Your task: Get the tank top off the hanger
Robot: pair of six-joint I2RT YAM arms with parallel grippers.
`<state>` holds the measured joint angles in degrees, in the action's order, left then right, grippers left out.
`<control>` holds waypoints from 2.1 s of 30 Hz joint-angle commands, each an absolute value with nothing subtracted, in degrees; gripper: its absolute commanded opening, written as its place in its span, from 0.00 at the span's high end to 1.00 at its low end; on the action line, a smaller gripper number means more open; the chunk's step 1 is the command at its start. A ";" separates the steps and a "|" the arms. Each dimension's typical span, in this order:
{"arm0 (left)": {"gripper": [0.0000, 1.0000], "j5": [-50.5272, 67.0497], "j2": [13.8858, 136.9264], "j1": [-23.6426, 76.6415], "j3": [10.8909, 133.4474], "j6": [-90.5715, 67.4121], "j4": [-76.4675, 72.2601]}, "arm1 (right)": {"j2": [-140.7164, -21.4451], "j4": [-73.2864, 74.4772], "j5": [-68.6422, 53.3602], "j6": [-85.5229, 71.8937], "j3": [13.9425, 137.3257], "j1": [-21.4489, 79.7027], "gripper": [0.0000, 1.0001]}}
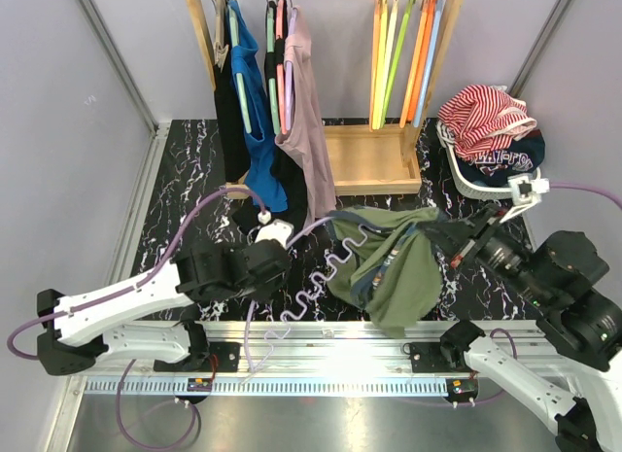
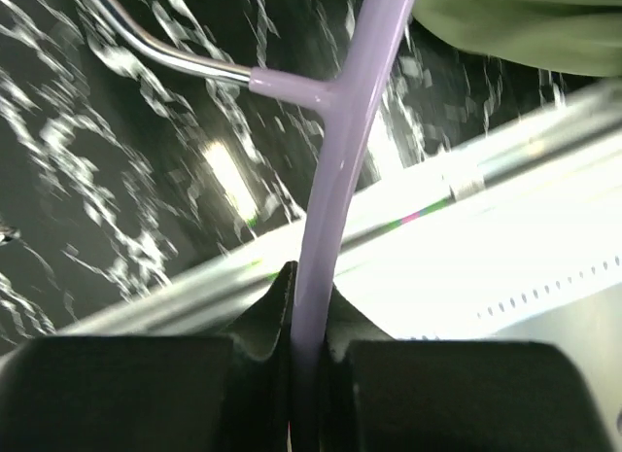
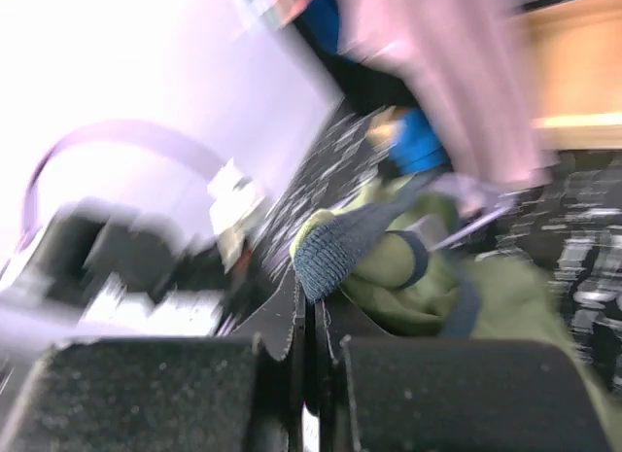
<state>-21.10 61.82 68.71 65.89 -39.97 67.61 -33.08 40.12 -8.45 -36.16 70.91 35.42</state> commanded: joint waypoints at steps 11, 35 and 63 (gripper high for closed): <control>1.00 -13.79 42.55 70.14 67.23 -53.52 75.58 | -48.24 57.50 19.58 -40.54 70.16 35.60 1.00; 1.00 -38.93 33.05 70.14 78.76 -54.49 70.67 | -61.70 58.33 5.16 -20.48 76.90 35.60 1.00; 1.00 -41.57 33.75 70.14 77.17 -52.12 67.33 | -96.29 49.30 25.66 -41.39 62.74 60.91 0.00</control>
